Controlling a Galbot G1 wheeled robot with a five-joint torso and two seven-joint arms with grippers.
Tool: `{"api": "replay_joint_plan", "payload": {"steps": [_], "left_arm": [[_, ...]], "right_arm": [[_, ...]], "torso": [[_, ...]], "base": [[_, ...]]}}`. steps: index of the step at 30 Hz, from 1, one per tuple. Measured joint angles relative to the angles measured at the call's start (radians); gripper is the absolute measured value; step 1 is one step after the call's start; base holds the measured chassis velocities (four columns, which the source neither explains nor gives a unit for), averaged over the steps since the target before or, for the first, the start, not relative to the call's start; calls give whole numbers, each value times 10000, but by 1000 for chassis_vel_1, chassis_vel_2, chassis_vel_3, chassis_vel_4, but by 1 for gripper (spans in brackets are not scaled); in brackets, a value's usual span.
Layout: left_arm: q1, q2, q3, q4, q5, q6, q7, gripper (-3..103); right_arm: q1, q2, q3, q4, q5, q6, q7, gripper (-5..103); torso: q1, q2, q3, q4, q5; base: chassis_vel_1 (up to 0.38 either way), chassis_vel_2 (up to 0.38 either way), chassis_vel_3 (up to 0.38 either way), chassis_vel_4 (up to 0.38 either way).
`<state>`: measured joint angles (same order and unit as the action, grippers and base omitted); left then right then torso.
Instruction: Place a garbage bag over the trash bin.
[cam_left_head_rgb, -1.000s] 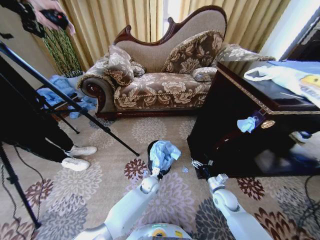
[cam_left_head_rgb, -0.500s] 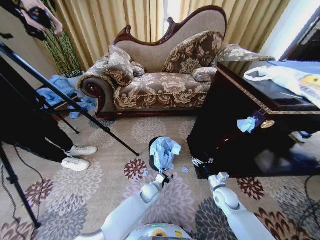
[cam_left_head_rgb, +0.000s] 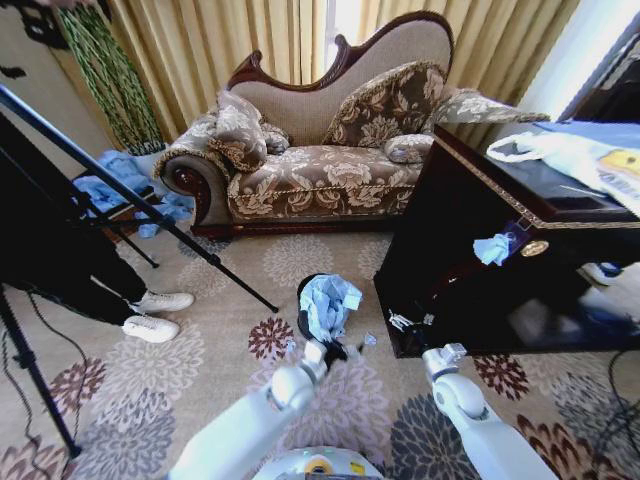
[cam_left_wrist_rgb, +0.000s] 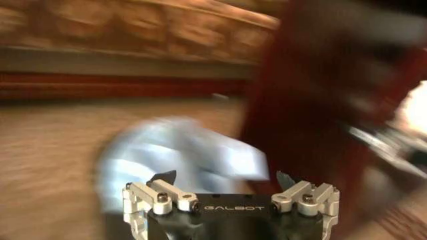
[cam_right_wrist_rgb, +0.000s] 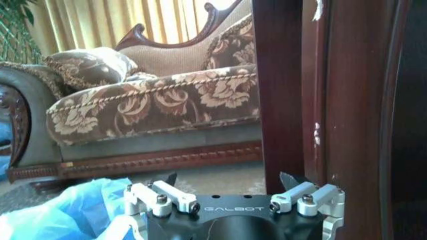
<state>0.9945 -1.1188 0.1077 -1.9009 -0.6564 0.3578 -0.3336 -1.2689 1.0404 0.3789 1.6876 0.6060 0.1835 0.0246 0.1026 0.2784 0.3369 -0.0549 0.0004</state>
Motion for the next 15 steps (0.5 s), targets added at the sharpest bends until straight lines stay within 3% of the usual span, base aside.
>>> {"api": "replay_joint_plan", "payload": {"steps": [3,5,8,15], "left_arm": [[79,267,-1099,-399,-961,839,-723,100],[21,286,-1208,-394,-1168,979,-877,100],[-612,68,-1425,59,-2740,1926,-1837,100],[-1672,-374,-972,1120,-3354,2900,-2486,100]], "right_arm": [[-17,47,-11,-1,-22,9,36,100],[-16,58,-32,-3,-31,11,36,100],[2,112,-203,-17,-95,11,43,100],[18,105,-411,-26,-123,5,22,100]], "torso": [[0,0,0,2,-6],[0,0,0,2,-5],[0,0,1,-2,-4],[2,-1,2,-6,-3]], "base": [[0,0,0,0],[0,0,0,0],[0,0,0,0],[0,0,0,0]]}}
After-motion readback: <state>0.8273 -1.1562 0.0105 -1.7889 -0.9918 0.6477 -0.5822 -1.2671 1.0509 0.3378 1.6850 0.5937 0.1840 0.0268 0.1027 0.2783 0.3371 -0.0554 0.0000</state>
